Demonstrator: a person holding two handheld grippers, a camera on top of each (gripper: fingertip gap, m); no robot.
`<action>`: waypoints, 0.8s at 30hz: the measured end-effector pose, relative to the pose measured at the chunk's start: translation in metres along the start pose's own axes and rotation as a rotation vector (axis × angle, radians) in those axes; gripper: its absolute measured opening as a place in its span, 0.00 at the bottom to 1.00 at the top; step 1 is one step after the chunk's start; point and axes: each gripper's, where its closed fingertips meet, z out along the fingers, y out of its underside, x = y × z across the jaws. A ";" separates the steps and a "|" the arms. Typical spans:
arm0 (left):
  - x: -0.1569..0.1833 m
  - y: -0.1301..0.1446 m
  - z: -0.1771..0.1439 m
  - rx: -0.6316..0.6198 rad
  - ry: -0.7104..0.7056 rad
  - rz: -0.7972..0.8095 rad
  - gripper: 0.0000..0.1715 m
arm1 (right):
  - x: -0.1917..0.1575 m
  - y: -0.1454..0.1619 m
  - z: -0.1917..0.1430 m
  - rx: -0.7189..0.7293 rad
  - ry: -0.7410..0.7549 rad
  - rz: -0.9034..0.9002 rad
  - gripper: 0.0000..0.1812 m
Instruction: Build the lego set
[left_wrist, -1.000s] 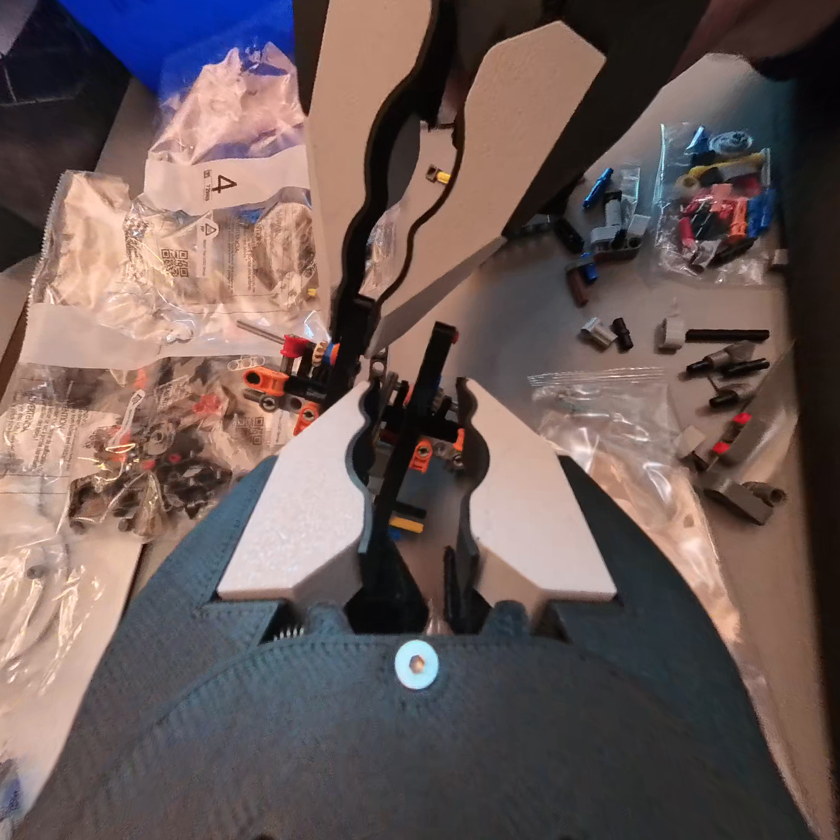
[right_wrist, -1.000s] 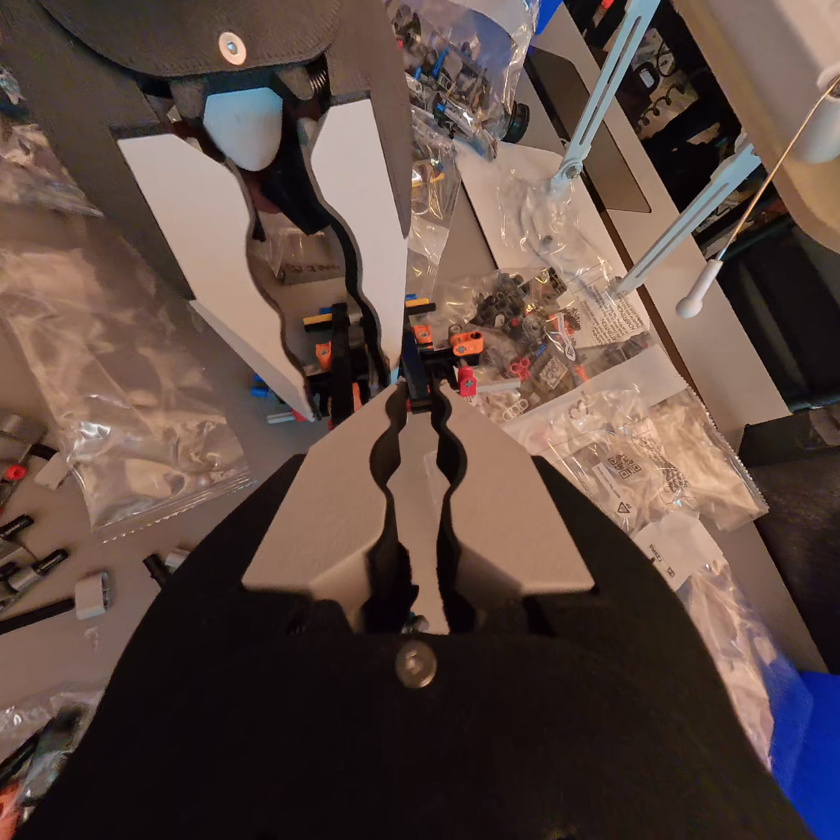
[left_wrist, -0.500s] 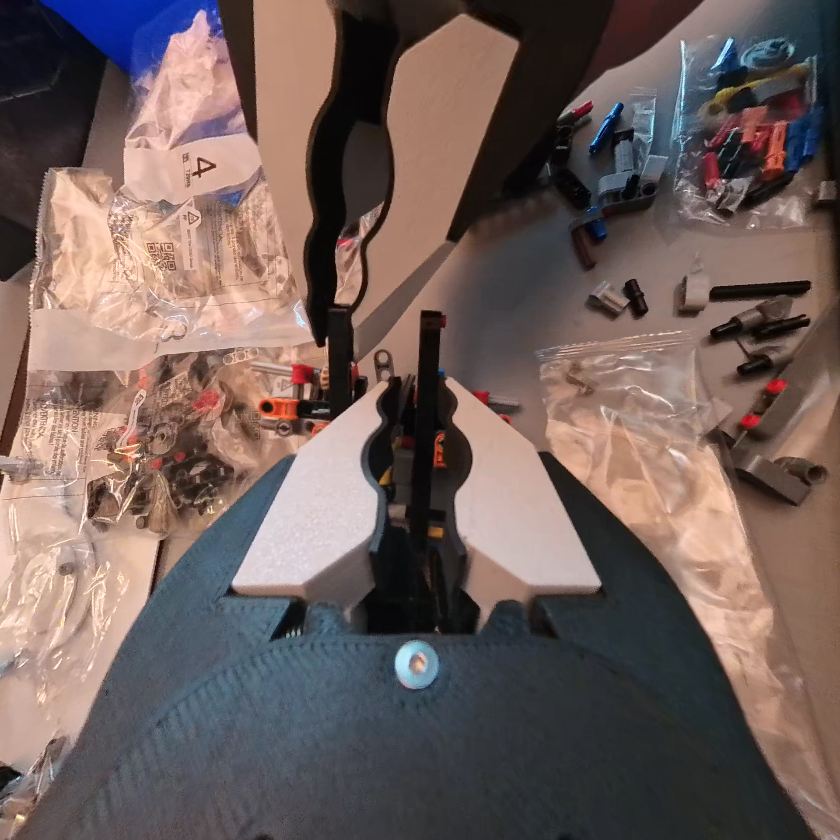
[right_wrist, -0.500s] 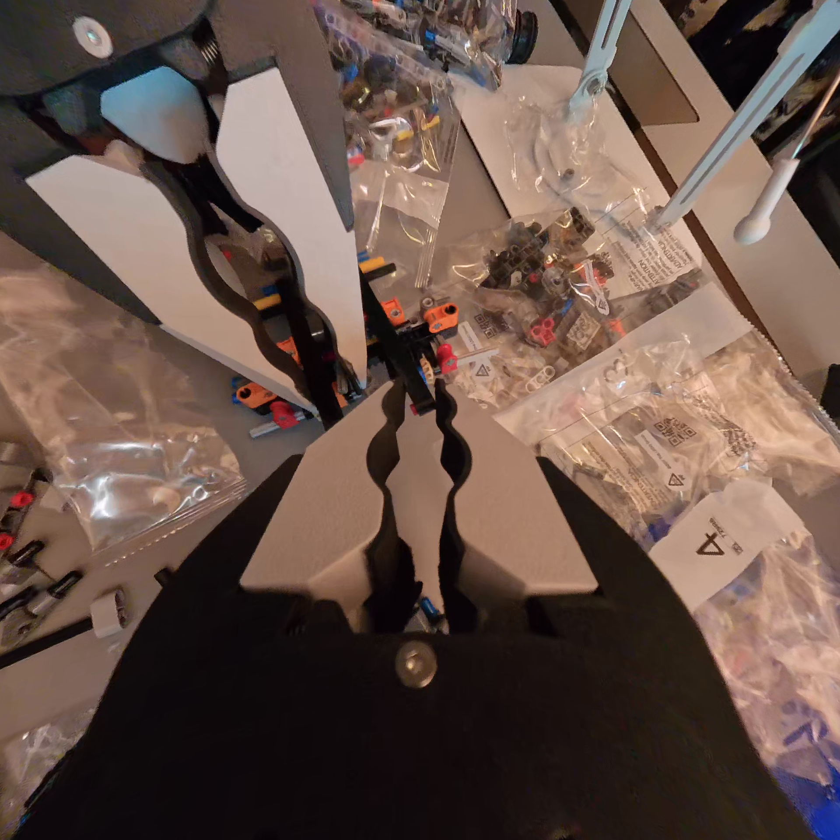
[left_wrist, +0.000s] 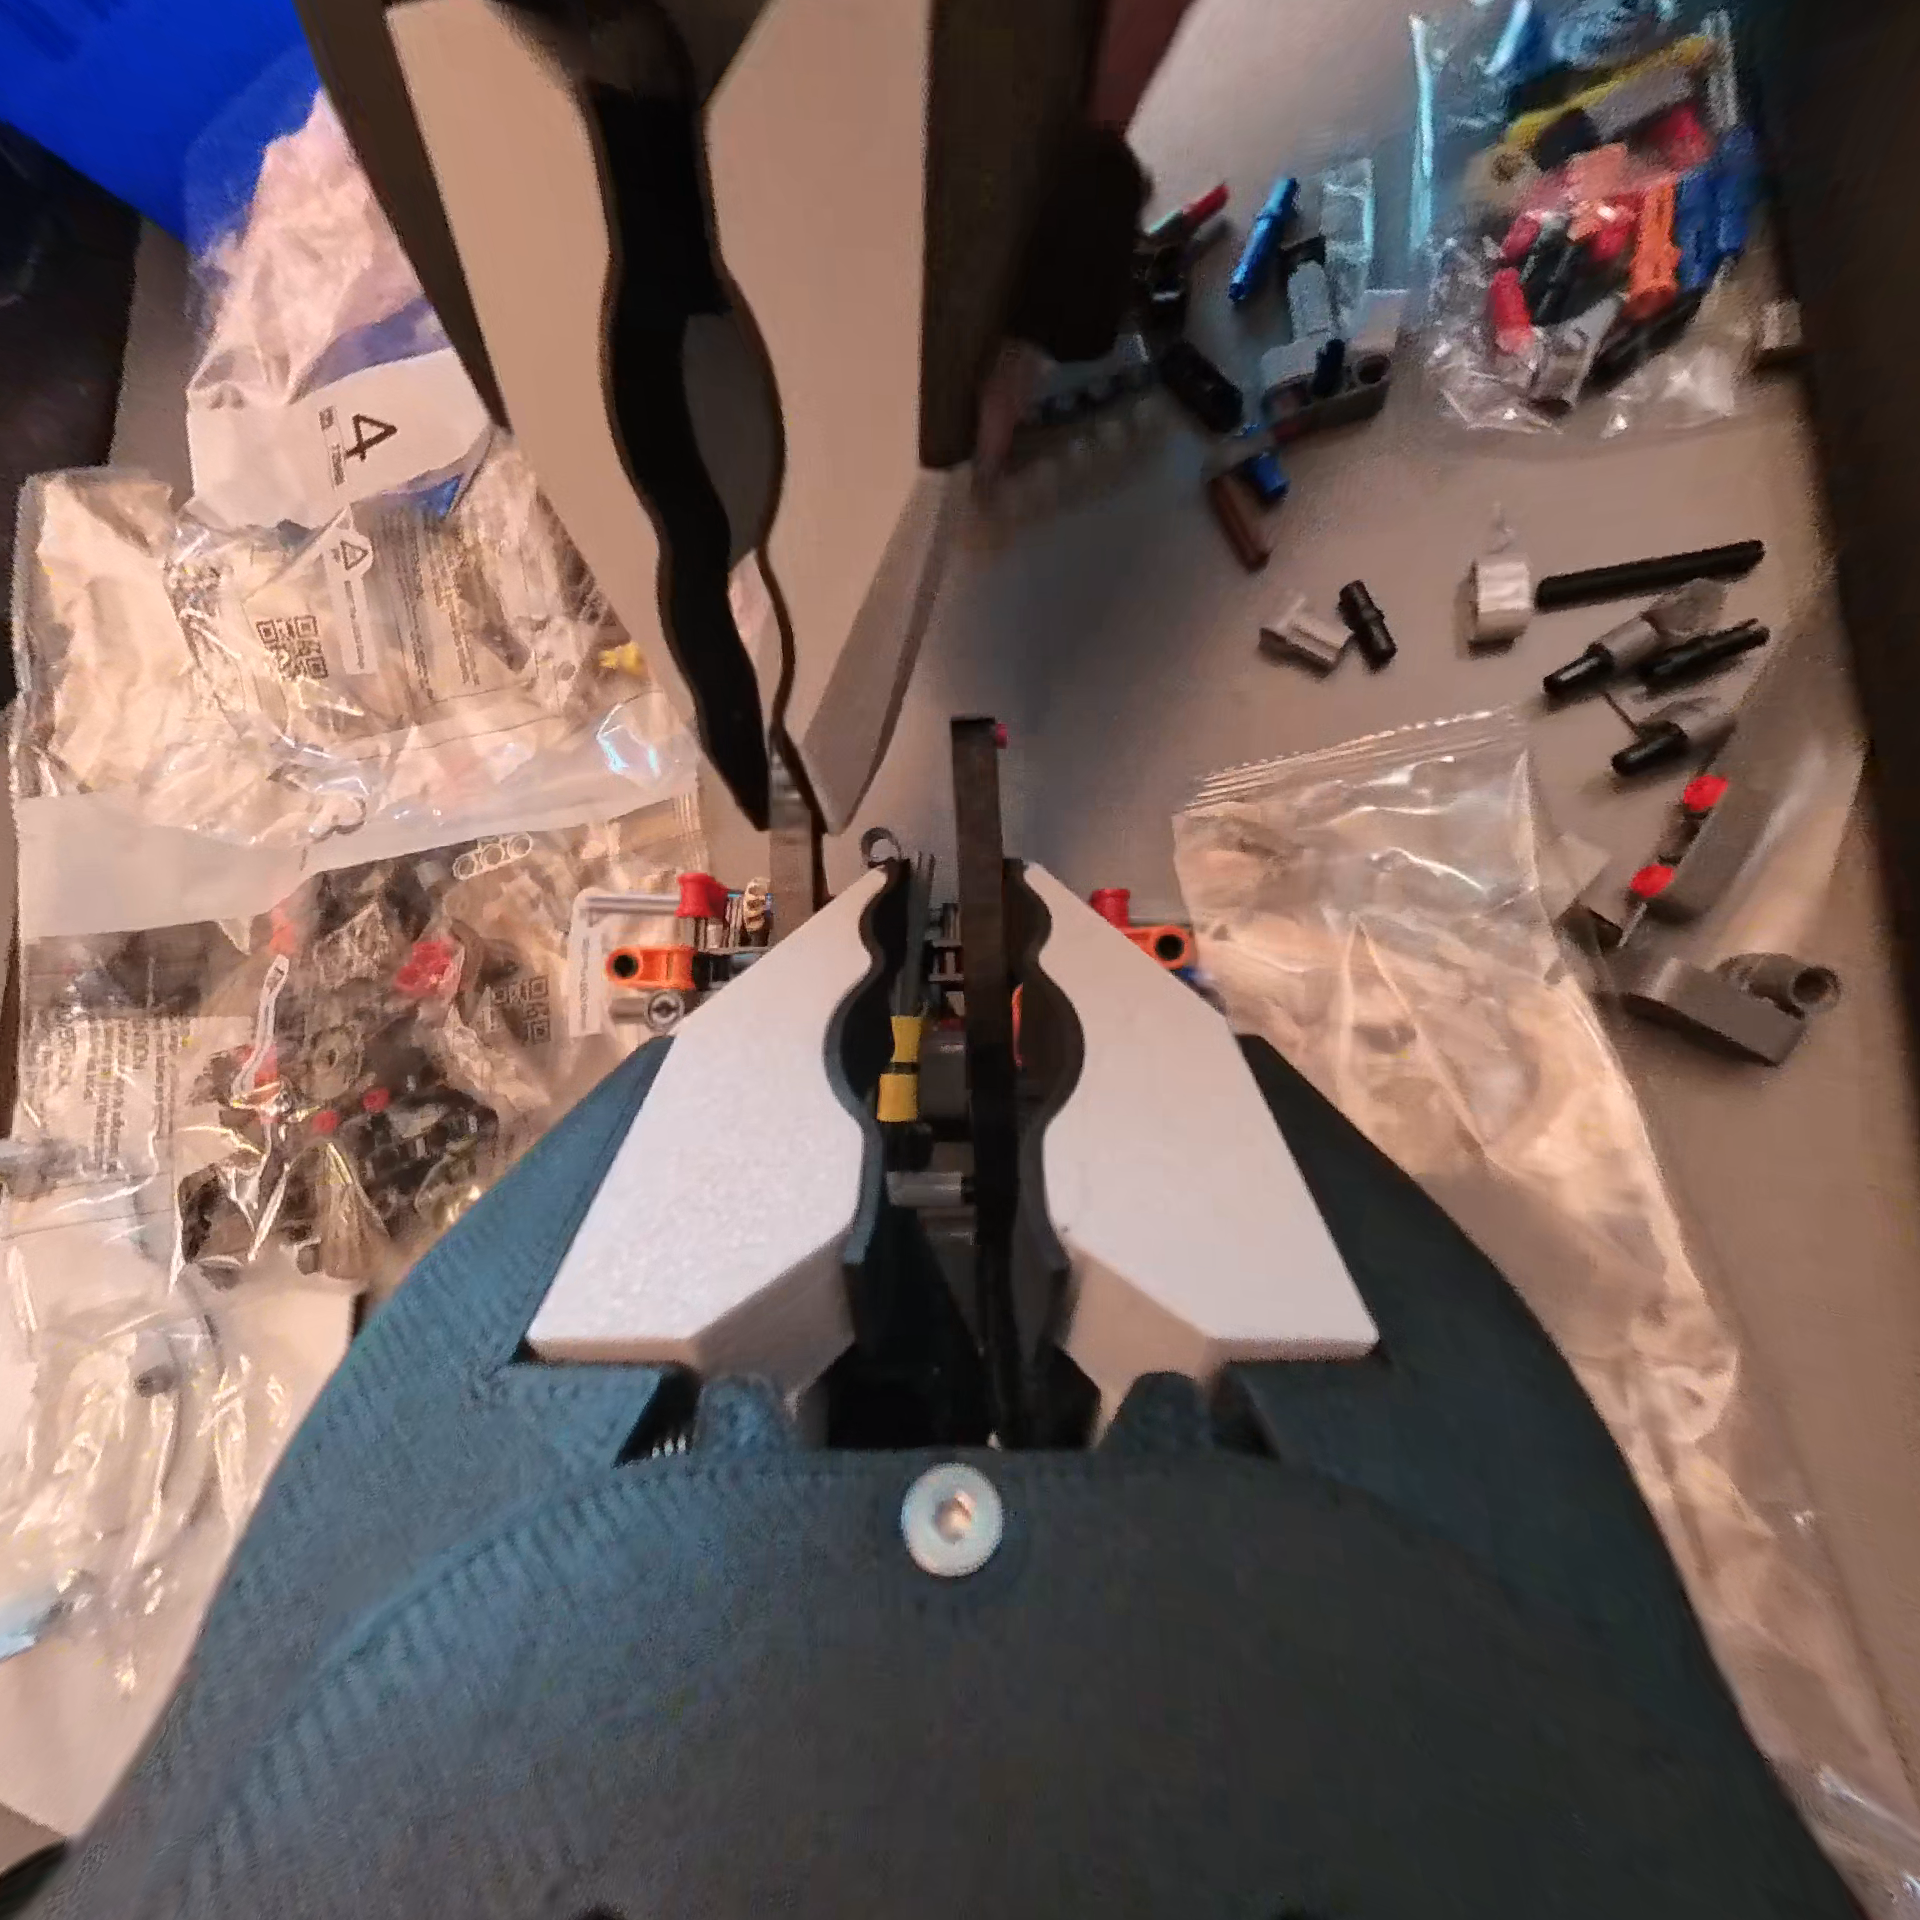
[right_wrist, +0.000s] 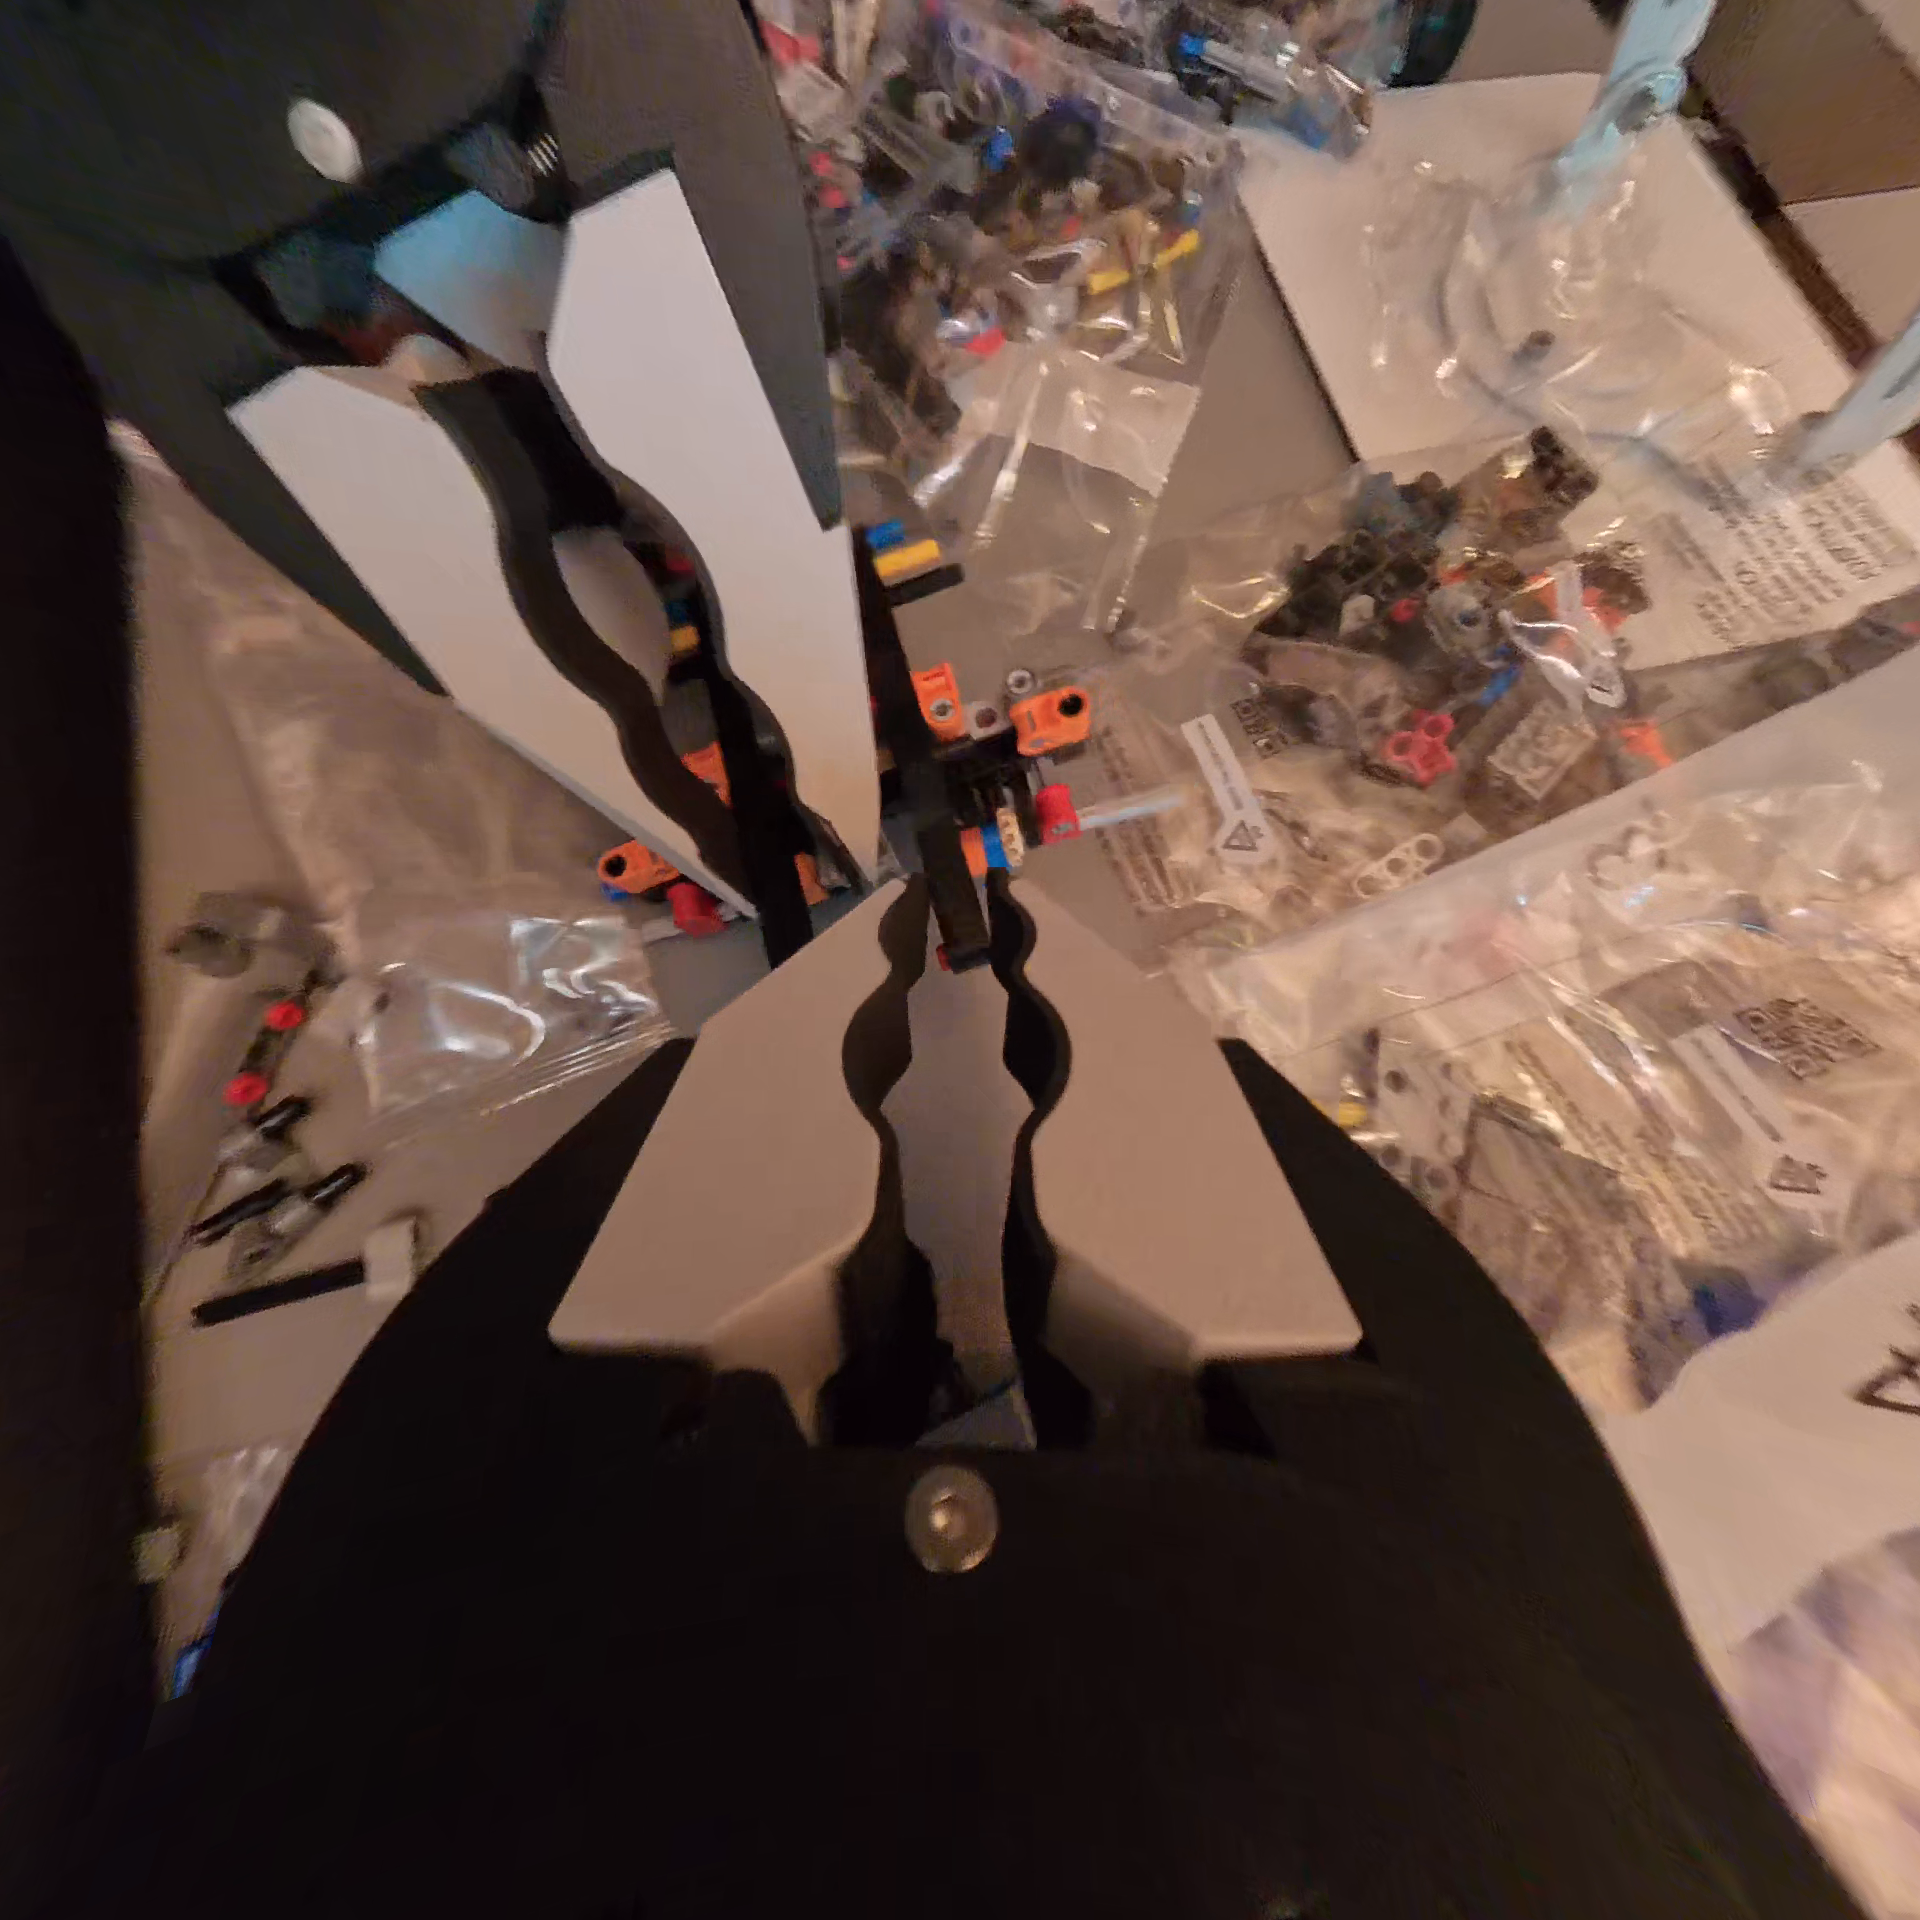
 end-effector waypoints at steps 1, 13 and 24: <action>0.002 0.000 0.001 -0.005 0.009 0.011 0.11 | -0.002 -0.005 -0.004 0.041 -0.031 0.024 0.05; 0.019 -0.010 0.003 0.026 0.078 0.063 0.11 | 0.004 0.002 0.012 -0.036 0.050 -0.061 0.01; 0.016 -0.007 0.005 -0.011 0.068 0.024 0.09 | 0.012 0.002 0.022 -0.120 0.192 -0.107 0.01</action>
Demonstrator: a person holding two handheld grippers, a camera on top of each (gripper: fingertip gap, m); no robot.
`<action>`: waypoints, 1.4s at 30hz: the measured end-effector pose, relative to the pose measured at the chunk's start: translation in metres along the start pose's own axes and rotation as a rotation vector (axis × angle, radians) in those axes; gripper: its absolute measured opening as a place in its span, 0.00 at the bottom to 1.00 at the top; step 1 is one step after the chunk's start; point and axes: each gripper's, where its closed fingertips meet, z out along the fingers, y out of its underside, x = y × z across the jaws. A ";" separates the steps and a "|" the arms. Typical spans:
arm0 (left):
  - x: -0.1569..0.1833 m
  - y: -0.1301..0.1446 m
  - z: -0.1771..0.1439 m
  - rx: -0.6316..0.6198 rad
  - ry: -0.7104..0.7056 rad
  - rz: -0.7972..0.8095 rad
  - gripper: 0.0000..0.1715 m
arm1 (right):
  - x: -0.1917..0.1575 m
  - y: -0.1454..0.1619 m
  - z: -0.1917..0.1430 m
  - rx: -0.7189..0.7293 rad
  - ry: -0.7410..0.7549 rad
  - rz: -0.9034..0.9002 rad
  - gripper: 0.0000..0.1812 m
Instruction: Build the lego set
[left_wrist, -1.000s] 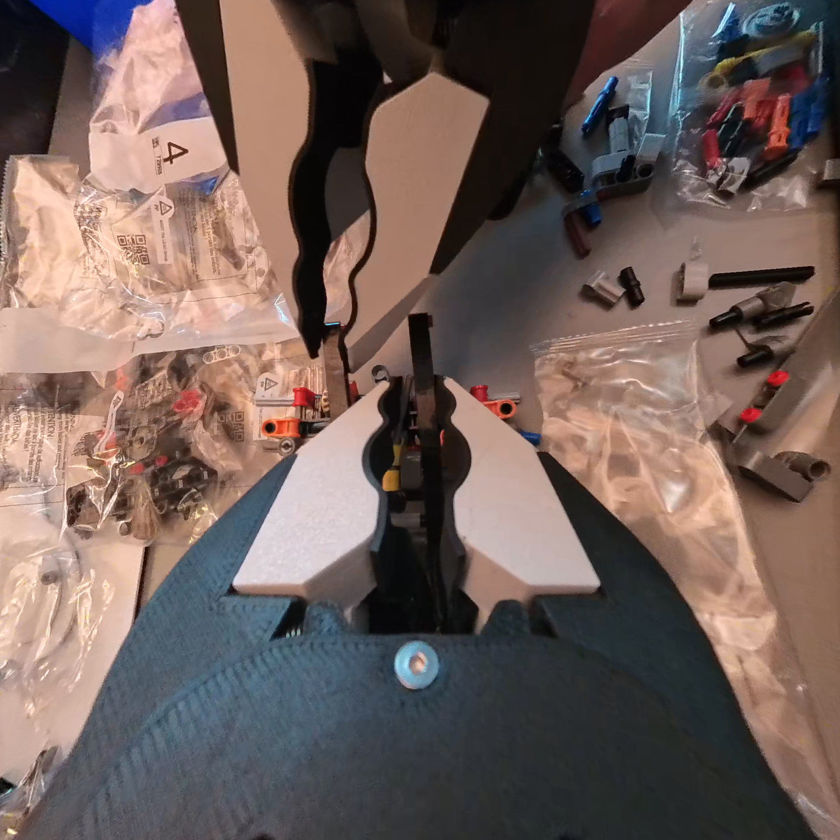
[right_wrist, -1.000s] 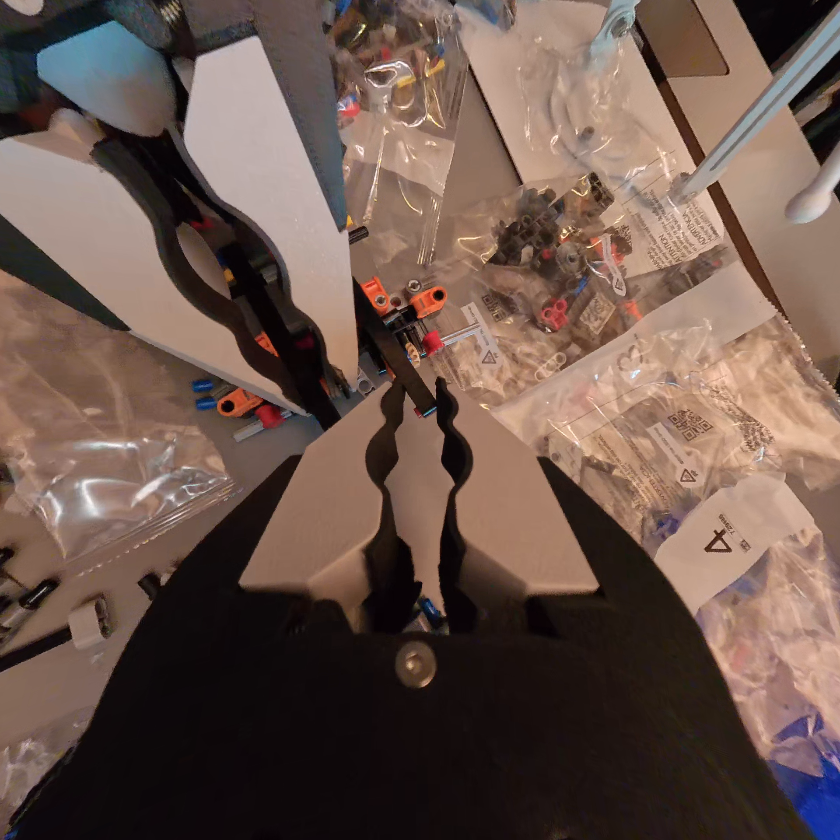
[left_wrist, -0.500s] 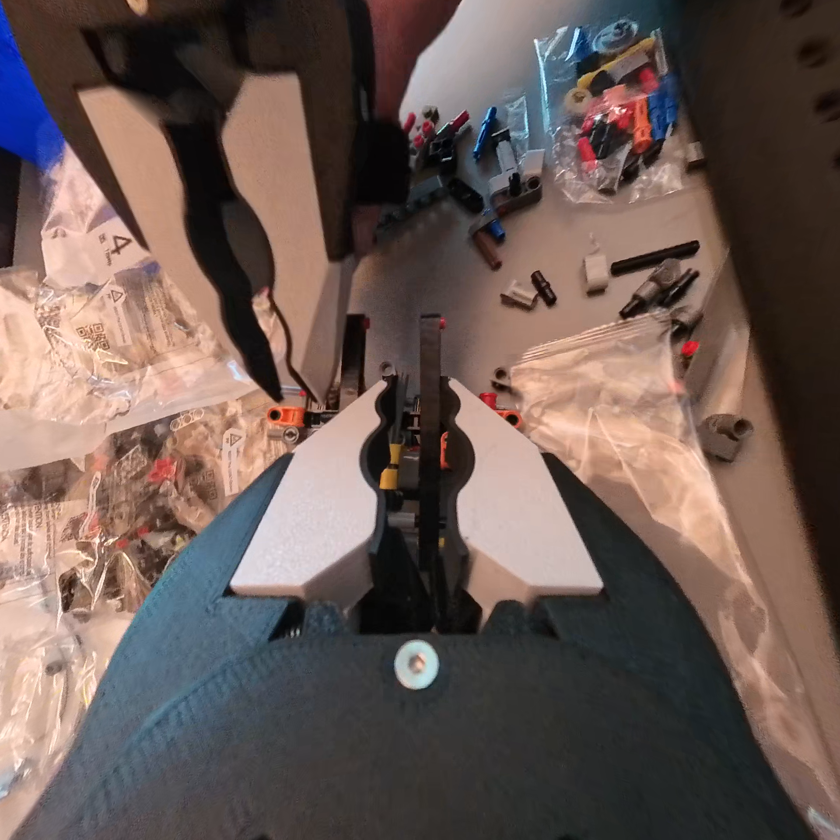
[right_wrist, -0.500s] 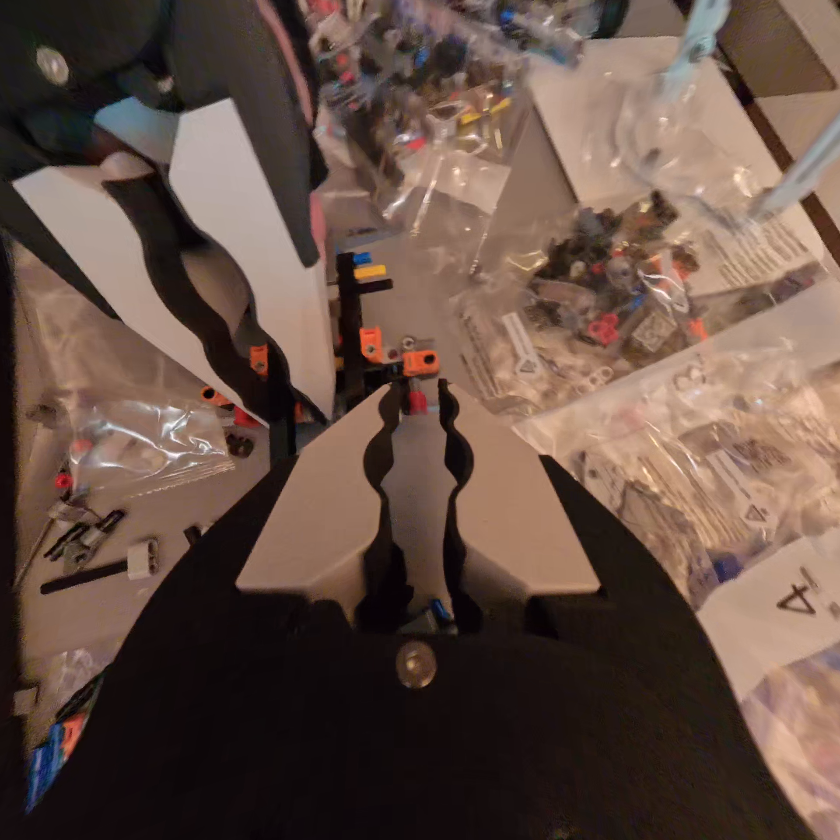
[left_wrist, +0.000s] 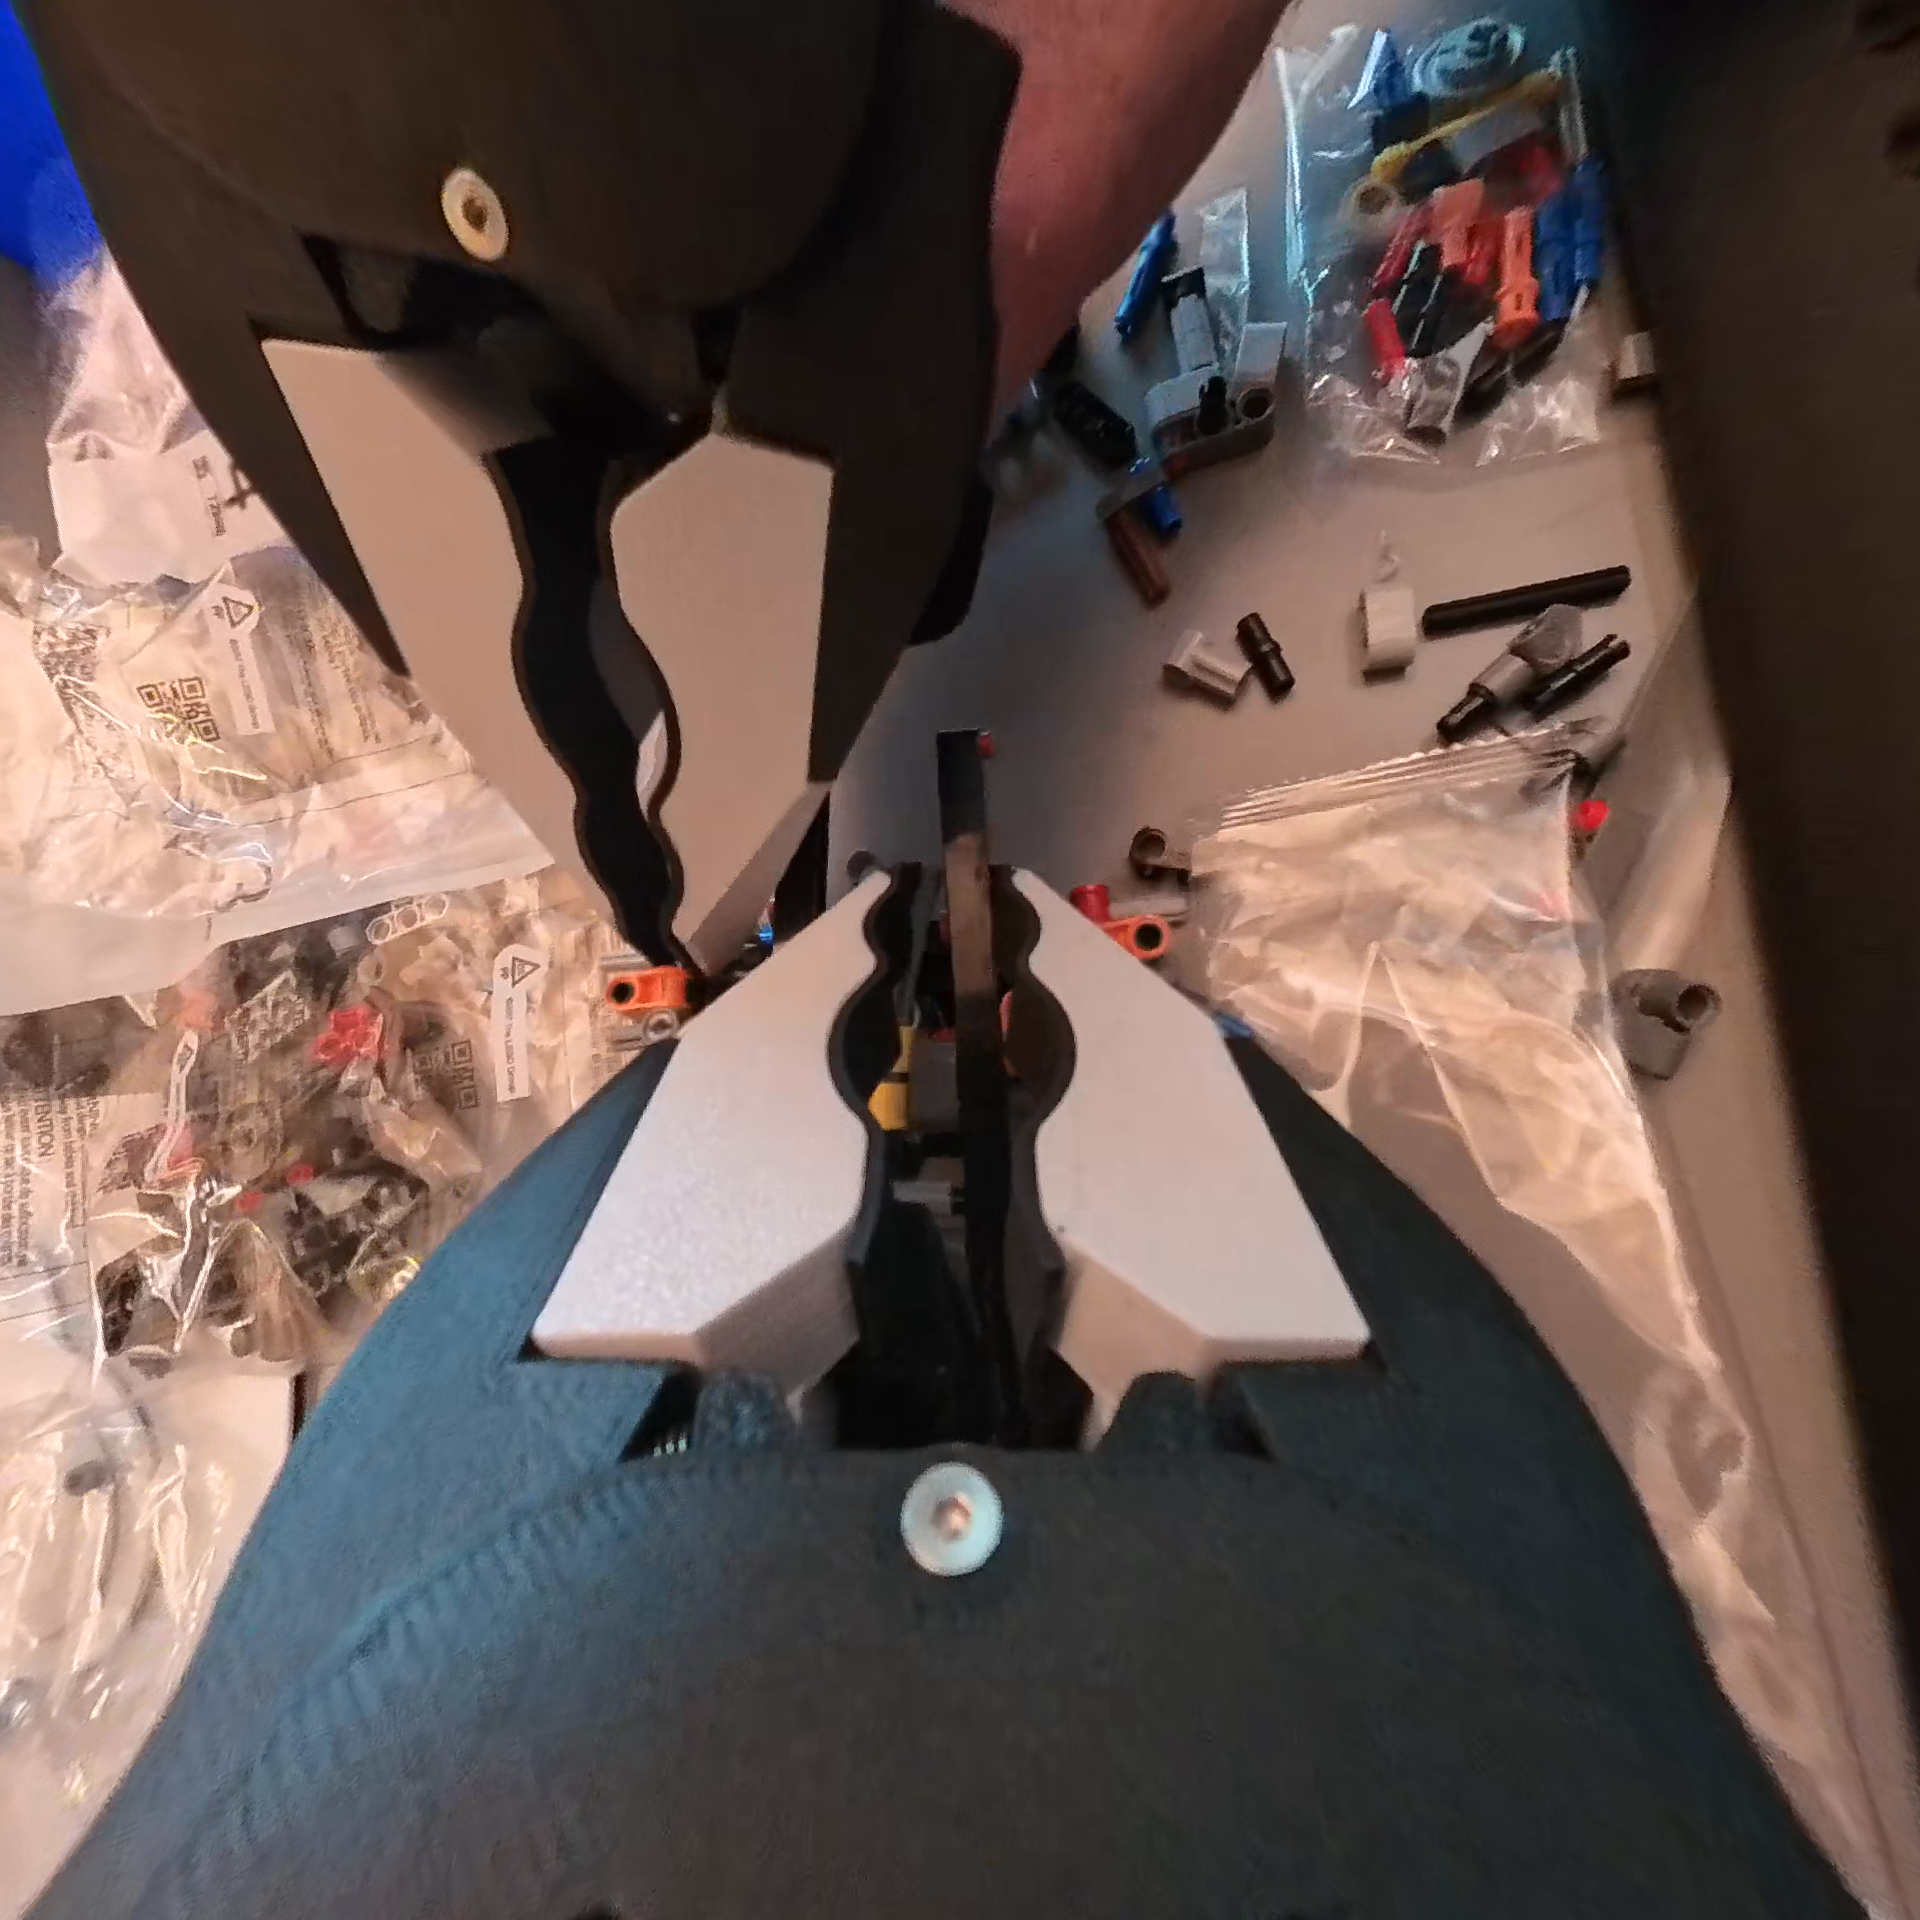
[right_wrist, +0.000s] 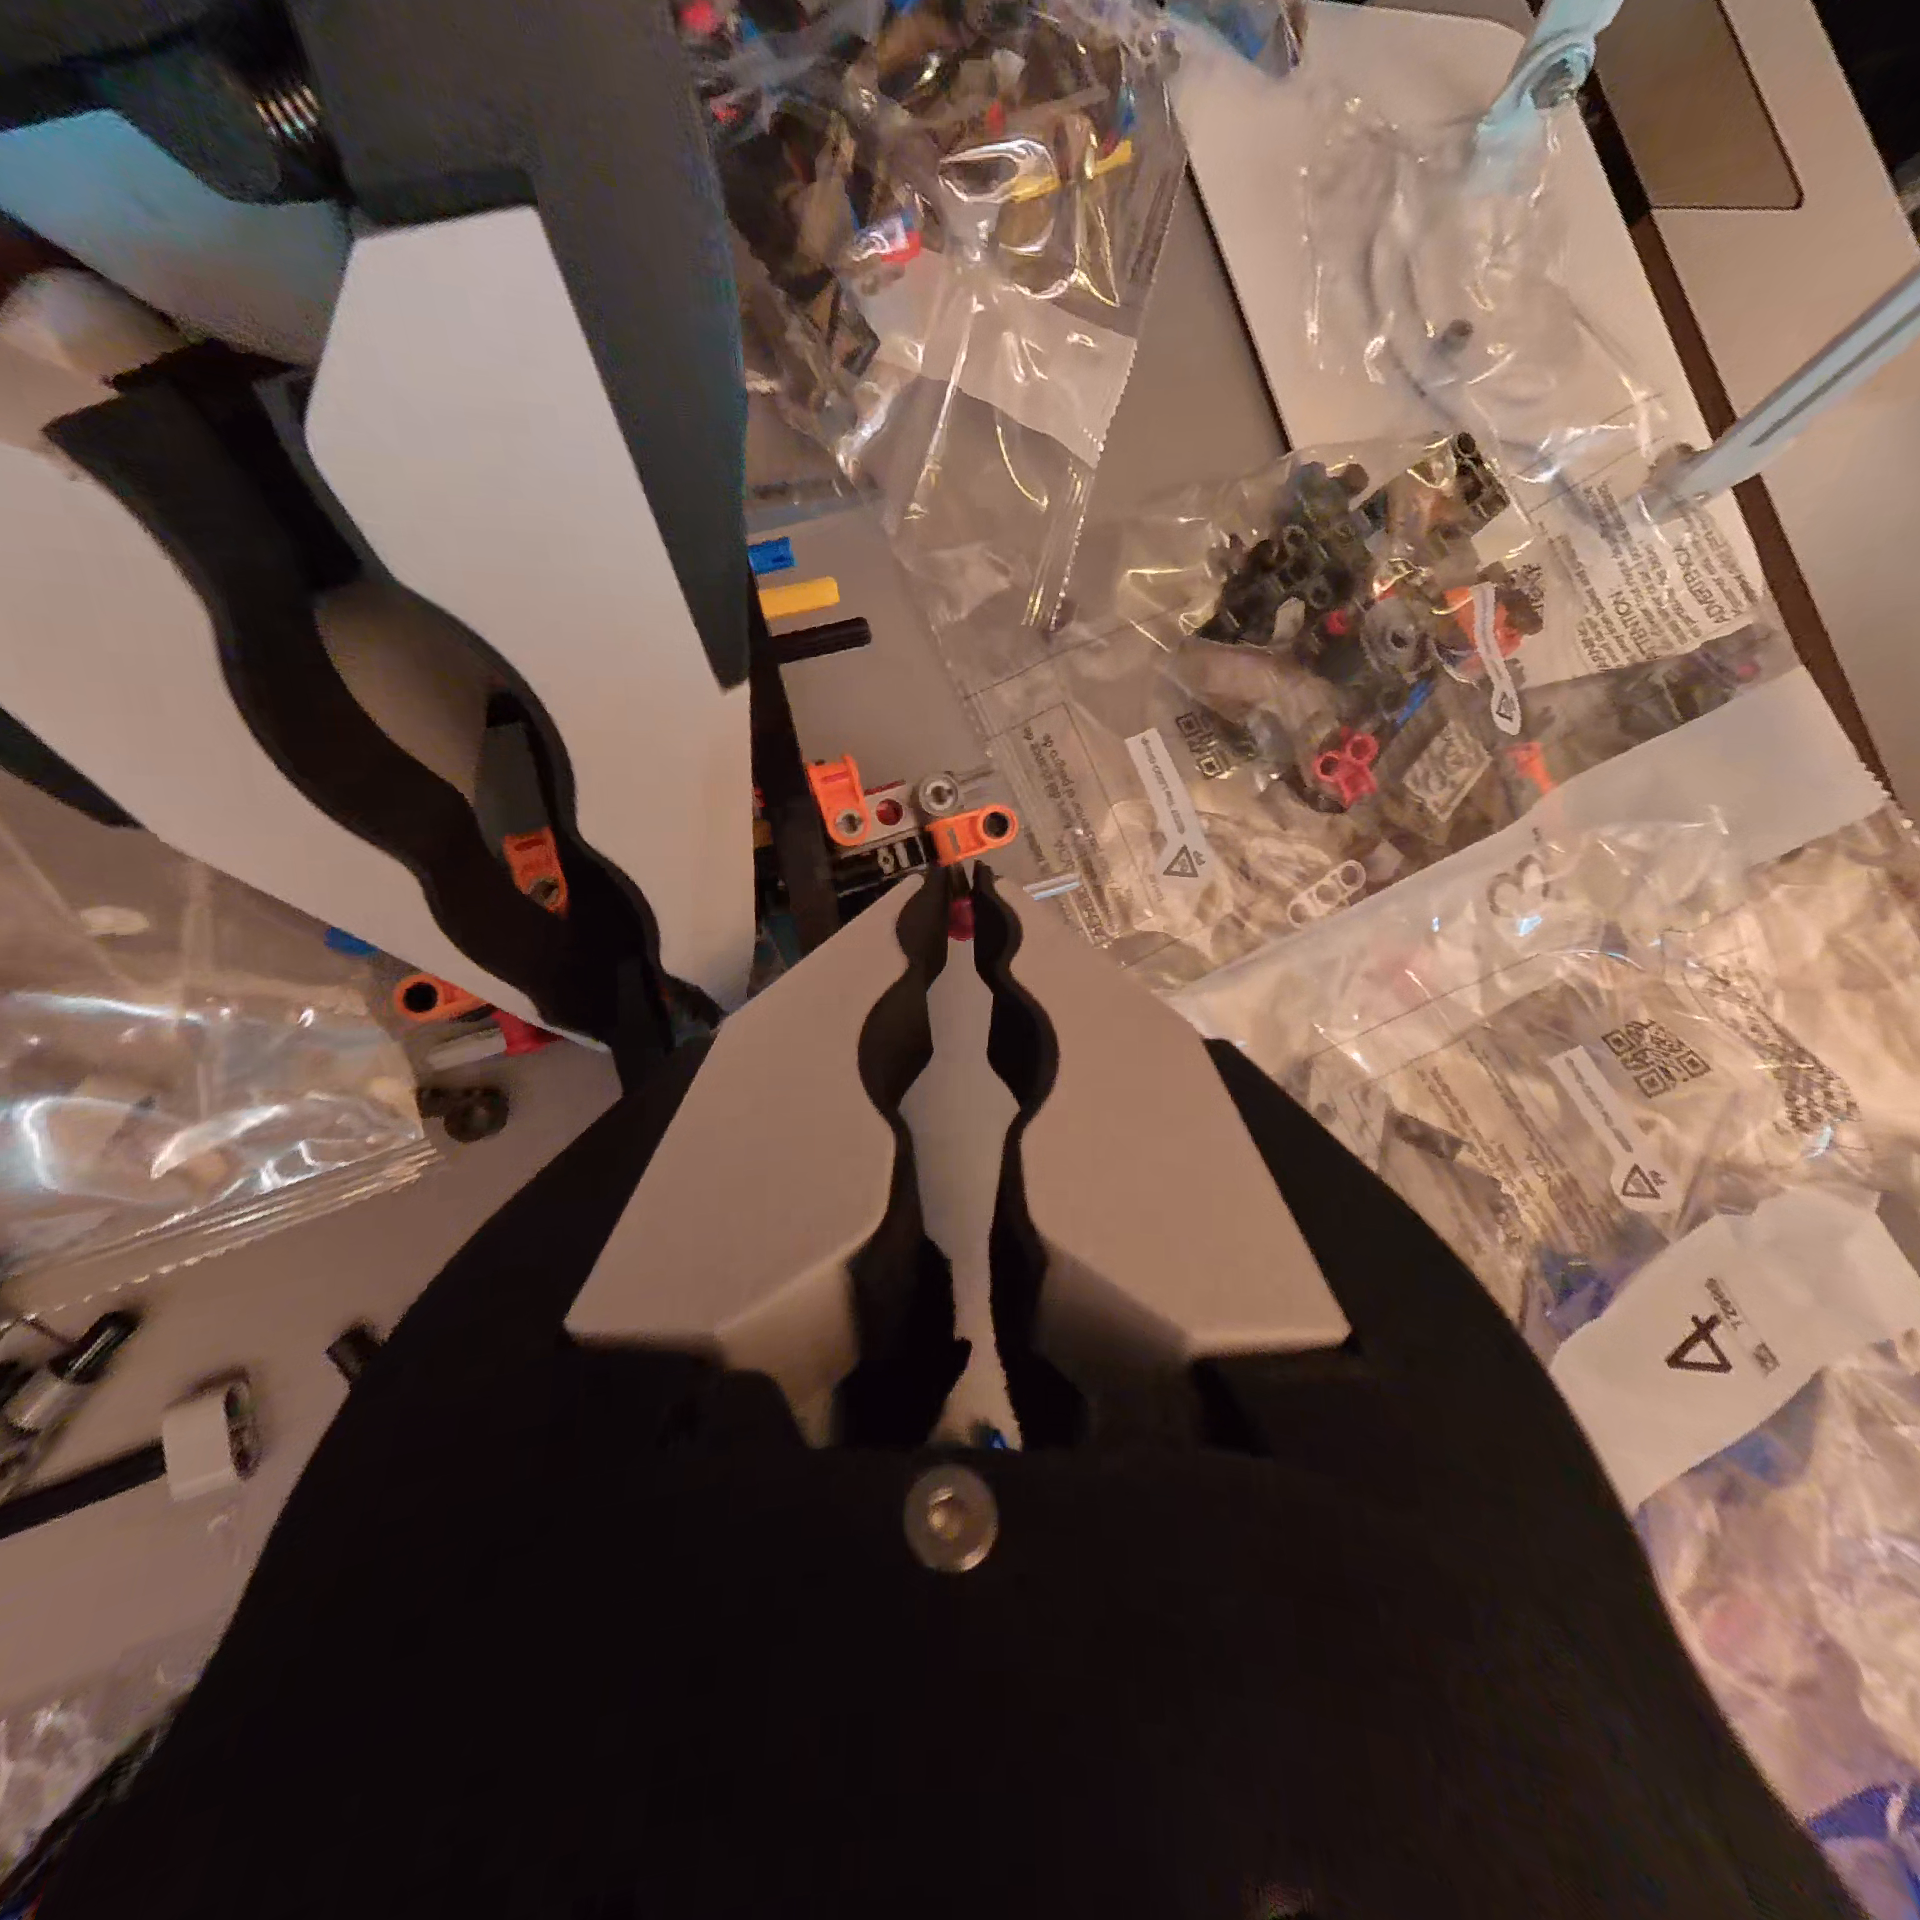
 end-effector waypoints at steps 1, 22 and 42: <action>0.000 0.001 0.000 -0.002 0.003 -0.009 0.08 | 0.001 0.000 0.001 -0.005 0.006 0.001 0.01; -0.012 -0.002 -0.017 0.079 -0.031 -0.027 0.18 | 0.009 -0.009 -0.006 0.061 0.054 -0.063 0.00; -0.048 0.026 -0.023 0.056 -0.060 -0.306 0.02 | 0.018 -0.022 0.004 0.118 -0.031 0.087 0.12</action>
